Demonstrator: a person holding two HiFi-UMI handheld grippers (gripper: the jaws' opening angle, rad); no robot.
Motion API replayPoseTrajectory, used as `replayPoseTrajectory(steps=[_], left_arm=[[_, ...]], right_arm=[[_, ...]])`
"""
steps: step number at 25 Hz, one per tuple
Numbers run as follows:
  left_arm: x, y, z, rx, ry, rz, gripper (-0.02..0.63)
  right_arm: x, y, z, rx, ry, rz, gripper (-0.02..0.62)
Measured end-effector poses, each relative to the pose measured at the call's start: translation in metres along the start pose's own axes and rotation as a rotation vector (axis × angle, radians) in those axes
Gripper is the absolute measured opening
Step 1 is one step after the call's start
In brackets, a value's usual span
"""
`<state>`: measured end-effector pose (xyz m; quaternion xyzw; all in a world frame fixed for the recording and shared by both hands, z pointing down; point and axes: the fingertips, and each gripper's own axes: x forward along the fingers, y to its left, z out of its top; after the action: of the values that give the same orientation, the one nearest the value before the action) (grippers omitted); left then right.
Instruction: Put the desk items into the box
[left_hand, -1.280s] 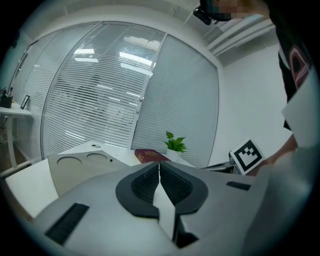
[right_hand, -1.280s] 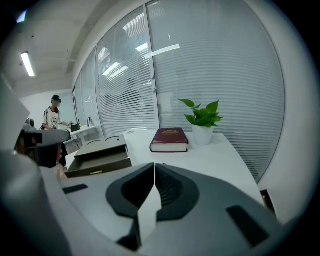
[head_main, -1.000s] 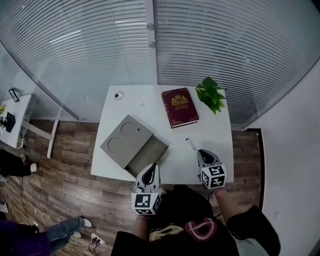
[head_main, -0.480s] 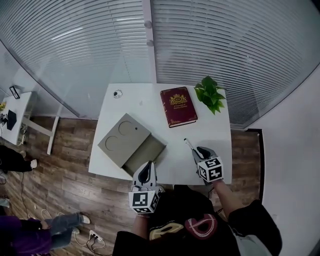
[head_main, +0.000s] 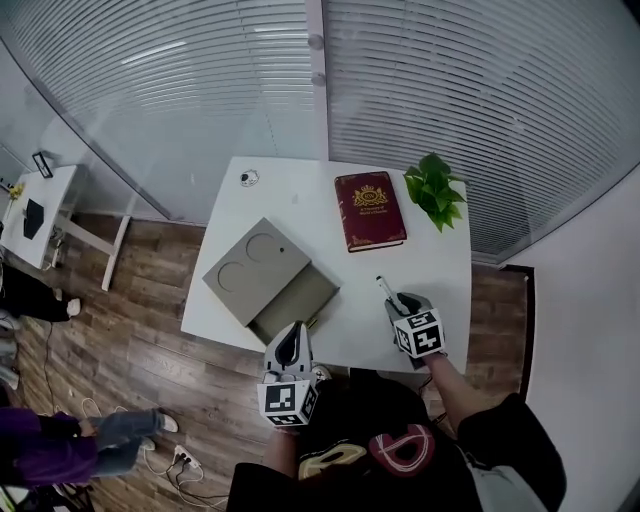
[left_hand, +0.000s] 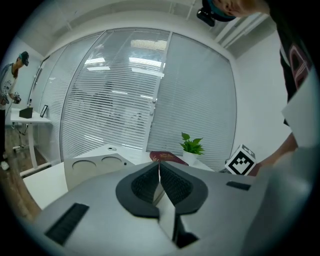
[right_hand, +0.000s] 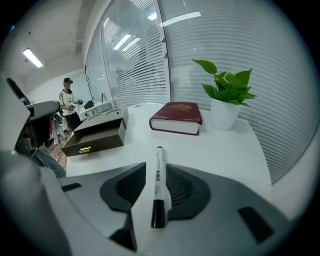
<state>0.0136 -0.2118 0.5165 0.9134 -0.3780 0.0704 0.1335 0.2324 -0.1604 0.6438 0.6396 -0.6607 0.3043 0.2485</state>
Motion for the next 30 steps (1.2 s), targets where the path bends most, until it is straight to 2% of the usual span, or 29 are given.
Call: replayPoseTrajectory(steps=[14,30], left_arm=[[-0.011,0.008,-0.002,-0.011,-0.002,0.054,0.021],[-0.009,0.008,-0.001,-0.015,-0.002,0.055,0.021]], right_arm=[[0.017,-0.002,-0.015,-0.019,0.073,-0.020,0.117],[0.020,-0.004,-0.022,-0.028,0.113,-0.036,0.117]])
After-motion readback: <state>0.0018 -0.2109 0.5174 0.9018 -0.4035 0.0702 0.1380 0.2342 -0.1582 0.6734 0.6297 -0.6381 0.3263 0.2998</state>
